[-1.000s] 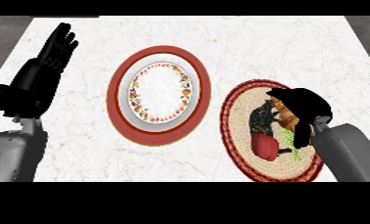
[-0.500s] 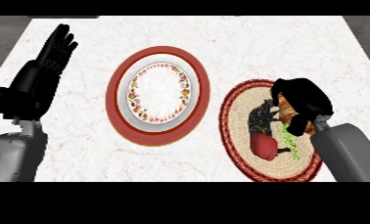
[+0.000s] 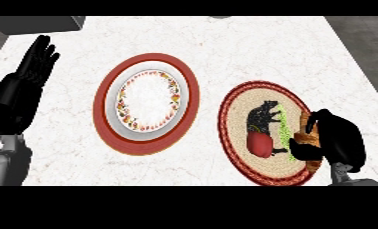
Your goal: Pick the croissant from the placemat and place it in the plate
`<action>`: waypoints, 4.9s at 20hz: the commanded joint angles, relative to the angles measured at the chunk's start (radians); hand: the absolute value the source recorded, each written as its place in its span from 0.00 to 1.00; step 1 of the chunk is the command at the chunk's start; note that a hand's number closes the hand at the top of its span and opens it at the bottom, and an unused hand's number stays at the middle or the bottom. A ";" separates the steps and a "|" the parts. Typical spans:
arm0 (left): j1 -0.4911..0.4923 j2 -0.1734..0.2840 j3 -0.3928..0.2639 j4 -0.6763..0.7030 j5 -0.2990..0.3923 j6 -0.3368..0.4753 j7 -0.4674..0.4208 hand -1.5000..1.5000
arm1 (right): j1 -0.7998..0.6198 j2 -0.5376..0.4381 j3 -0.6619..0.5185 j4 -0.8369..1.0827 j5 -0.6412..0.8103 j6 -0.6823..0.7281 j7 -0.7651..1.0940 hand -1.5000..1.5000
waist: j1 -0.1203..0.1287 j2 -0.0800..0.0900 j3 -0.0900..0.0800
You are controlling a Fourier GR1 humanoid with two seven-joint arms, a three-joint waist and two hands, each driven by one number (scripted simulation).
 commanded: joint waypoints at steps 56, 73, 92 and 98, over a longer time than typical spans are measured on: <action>-0.203 -0.075 -0.071 0.096 -0.030 -0.059 -0.014 0.50 | -0.988 0.346 0.488 0.677 -0.572 -0.784 0.398 0.00 | 0.200 0.060 0.009; -0.062 -0.091 -0.055 -0.010 -0.049 -0.022 -0.003 0.50 | -0.865 0.329 0.374 0.521 -0.667 -1.141 0.178 0.00 | 0.103 0.031 0.009; -0.168 -0.069 -0.005 0.015 -0.033 -0.042 0.083 0.50 | -0.100 -0.055 0.420 -0.329 -0.668 -0.989 0.041 0.00 | 0.089 0.035 0.009; -0.041 -0.089 0.000 0.040 -0.062 -0.067 -0.072 0.50 | 0.035 -0.126 0.344 -0.395 -0.677 -0.952 -0.044 0.00 | 0.095 0.036 0.009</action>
